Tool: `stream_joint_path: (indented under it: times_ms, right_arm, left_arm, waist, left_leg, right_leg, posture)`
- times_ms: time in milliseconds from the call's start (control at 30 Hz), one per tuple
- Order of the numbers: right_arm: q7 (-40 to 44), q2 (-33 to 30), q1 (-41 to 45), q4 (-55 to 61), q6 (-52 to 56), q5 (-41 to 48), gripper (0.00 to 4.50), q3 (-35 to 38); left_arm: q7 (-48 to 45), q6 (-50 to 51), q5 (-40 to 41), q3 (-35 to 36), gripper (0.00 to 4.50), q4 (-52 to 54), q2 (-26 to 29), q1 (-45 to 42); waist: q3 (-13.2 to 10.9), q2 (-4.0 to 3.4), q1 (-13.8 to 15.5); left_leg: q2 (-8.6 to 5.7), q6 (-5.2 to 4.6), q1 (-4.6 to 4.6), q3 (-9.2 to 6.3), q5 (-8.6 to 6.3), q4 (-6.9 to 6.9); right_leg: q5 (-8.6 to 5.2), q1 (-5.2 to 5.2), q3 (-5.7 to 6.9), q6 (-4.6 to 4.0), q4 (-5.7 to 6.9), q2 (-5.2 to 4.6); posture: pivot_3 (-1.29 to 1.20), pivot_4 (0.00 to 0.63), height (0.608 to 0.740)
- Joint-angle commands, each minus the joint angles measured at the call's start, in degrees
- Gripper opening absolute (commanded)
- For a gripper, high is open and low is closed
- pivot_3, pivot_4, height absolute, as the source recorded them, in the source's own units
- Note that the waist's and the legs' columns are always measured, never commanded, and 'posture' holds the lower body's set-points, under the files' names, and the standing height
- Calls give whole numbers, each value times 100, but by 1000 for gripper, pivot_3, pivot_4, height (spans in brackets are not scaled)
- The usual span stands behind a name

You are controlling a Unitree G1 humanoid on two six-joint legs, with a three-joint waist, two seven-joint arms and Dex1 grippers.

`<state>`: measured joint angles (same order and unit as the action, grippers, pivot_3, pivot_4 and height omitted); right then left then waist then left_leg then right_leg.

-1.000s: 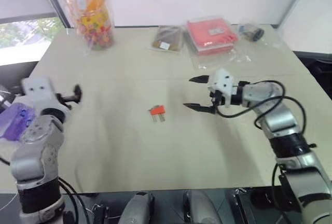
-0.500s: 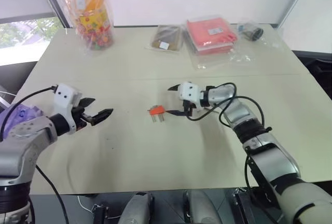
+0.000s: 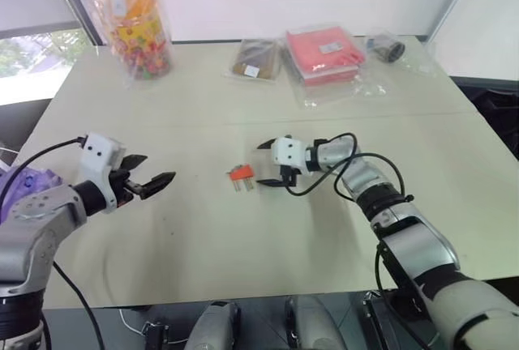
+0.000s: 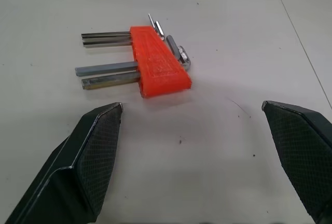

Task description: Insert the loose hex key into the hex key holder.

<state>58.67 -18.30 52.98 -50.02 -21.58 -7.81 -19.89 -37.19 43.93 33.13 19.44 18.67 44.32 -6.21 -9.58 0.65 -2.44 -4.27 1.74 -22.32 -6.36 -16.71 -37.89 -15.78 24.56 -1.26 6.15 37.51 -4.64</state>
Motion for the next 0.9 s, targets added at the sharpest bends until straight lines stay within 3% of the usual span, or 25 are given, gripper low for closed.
stream_joint_path:
  times_ms: [33,867,900]
  right_arm:
    - [113,162,63,40,9,6,4500,-2]
    - [305,847,510,-1438,798,-197,4500,118]
    - [293,854,550,-1508,773,-235,4246,97]
  left_arm:
    - [73,-122,11,246,4432,243,22,17]
    - [458,-237,-46,240,4432,350,-243,75]
    - [472,-247,-51,233,4481,347,-249,68]
  waist:
    - [0,0,-9]
    - [7,-2,-84]
    - [7,-2,-87]
  left_leg:
    - [0,0,0,0,0,0]
    - [1,1,29,1,0,2]
    - [1,1,30,1,0,2]
  right_leg:
    - [0,0,0,0,0,0]
    - [0,-9,-2,0,31,1]
    - [0,-9,-2,0,35,1]
  posture:
    - [0,150,740]
    - [0,150,740]
    - [0,150,740]
